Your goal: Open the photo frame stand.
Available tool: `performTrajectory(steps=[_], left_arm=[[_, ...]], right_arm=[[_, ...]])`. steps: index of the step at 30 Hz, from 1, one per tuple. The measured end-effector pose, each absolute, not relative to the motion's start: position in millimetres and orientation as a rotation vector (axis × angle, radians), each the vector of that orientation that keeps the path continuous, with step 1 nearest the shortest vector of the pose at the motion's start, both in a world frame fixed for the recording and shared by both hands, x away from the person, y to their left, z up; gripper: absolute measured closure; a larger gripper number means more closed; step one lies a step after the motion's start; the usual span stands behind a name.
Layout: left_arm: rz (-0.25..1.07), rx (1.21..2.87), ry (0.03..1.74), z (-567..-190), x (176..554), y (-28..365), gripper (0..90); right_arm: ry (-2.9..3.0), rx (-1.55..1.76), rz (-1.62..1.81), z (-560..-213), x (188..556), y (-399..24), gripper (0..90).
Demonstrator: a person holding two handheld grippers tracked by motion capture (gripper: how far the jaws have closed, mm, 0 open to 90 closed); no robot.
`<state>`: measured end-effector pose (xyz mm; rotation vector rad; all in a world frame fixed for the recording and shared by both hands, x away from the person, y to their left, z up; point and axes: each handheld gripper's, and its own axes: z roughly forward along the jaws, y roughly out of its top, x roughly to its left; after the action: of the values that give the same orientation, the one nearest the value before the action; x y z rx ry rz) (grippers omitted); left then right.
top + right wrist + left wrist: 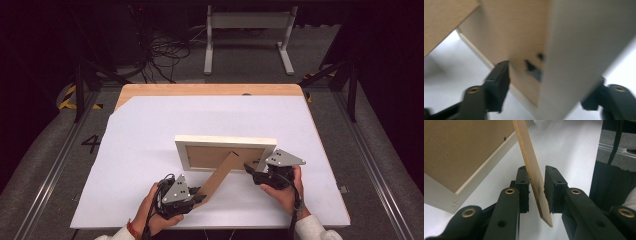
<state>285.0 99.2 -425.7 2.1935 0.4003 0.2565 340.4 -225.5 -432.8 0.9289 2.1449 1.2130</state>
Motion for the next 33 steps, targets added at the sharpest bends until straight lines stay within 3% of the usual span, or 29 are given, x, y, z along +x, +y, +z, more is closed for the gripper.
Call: performTrajectory(steps=[8, 16, 33], left_arm=[[0.249, 2.208, 0.394, -428, 284, 97, 74.2], [0.323, 2.223, 0.419, -430, 289, 102, 73.0], [0.274, 2.205, 0.436, -433, 297, 99, 73.1]], right_arm=[[2.136, 0.899, 1.196, -434, 335, -224, 37.9], [2.099, 0.882, 1.165, -436, 331, -215, 41.7], [2.071, 0.868, 1.131, -437, 338, -213, 44.7]])
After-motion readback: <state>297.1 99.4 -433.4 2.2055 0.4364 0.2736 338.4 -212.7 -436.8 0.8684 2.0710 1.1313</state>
